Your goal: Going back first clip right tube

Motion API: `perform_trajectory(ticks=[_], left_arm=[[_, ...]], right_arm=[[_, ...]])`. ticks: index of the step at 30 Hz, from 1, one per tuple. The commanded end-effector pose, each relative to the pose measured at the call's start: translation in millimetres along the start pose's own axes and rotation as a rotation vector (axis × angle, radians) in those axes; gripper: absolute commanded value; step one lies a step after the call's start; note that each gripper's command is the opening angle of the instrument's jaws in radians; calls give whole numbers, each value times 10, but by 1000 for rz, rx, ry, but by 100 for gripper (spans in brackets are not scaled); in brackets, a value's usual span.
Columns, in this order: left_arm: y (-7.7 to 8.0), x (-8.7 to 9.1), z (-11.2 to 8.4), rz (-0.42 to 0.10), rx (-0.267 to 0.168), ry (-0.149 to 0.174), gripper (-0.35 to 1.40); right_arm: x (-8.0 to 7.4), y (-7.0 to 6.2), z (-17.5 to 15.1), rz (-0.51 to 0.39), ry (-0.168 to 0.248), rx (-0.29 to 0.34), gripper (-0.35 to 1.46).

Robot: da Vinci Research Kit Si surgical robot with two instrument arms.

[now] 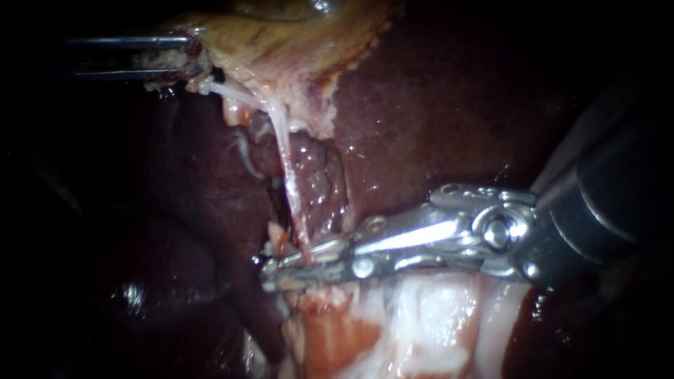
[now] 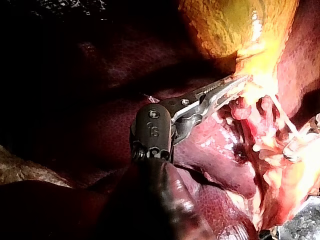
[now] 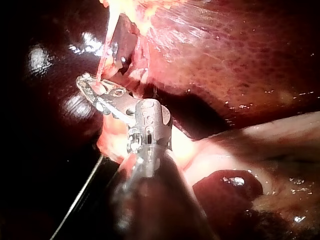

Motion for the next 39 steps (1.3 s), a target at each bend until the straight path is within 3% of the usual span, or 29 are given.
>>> perform_trajectory(ticks=[1, 3, 4, 7, 8, 9, 13, 17, 23, 30, 39], left_arm=[[0, 0, 0, 0, 0, 0, -35], [0, 0, 0, 0, 0, 0, -35], [0, 0, 0, 0, 0, 0, -35], [0, 0, 0, 0, 0, 0, -35], [0, 0, 0, 0, 0, 0, -35], [0, 0, 0, 0, 0, 0, -35], [0, 0, 0, 0, 0, 0, -35], [0, 0, 0, 0, 0, 0, -35], [0, 0, 0, 0, 0, 0, -35], [0, -1, -1, 1, -1, -1, -35], [-2, -1, -1, 1, -1, 0, -35]], right_arm=[[0, 1, 1, 0, 1, -1, -35], [0, 1, 1, 0, 1, -1, -35], [0, 1, 3, 1, 3, -4, -26], [1, 5, 13, -47, 13, 1, 32], [1, 8, 18, -47, 14, -2, 46], [1, 10, 22, -48, 15, -4, 49], [-9, 20, 30, -138, 18, -7, 50], [-22, 31, 30, -238, 46, -86, 50], [-31, 43, 13, -352, 61, -127, 50], [-36, 35, -27, -501, 38, -87, 50], [-26, 27, -94, -583, 49, -108, 50]])
